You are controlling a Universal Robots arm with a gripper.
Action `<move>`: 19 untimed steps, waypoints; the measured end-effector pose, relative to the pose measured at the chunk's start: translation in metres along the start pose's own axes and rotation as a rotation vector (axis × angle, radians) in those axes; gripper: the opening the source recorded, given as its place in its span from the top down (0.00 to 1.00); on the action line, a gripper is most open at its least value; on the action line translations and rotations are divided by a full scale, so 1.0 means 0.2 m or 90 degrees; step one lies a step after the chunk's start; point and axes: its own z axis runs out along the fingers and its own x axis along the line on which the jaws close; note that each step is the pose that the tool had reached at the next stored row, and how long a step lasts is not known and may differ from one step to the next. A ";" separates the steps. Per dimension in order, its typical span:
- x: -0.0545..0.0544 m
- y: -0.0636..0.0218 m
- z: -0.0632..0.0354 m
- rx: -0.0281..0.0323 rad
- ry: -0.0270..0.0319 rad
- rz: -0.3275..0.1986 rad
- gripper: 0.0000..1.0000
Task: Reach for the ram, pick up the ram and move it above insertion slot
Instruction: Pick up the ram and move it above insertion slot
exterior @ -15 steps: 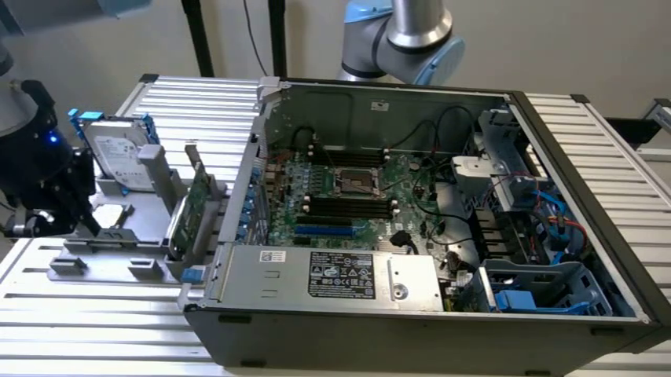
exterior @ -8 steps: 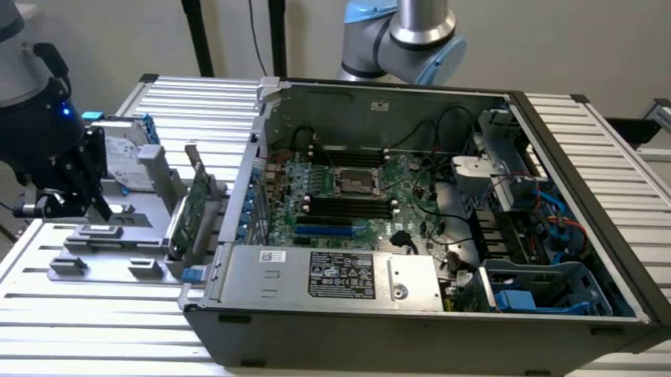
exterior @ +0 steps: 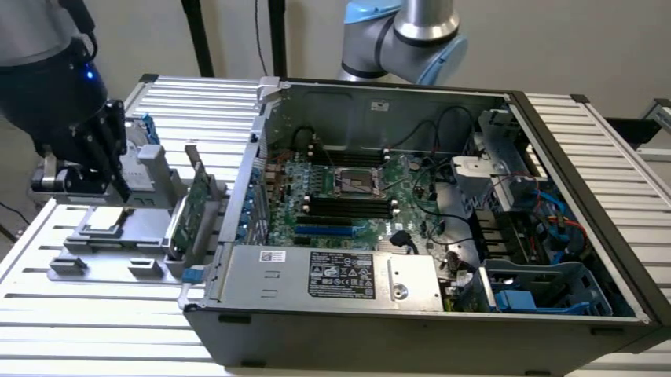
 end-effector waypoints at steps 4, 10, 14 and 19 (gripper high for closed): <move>0.00 -0.090 -0.094 -0.0011 -0.0003 0.000 0.87; 0.00 -0.213 -0.217 -0.0018 -0.0005 0.000 0.87; -0.01 -0.275 -0.250 -0.0017 -0.0013 0.000 0.87; -0.02 -0.354 -0.254 -0.0016 -0.0053 0.000 0.87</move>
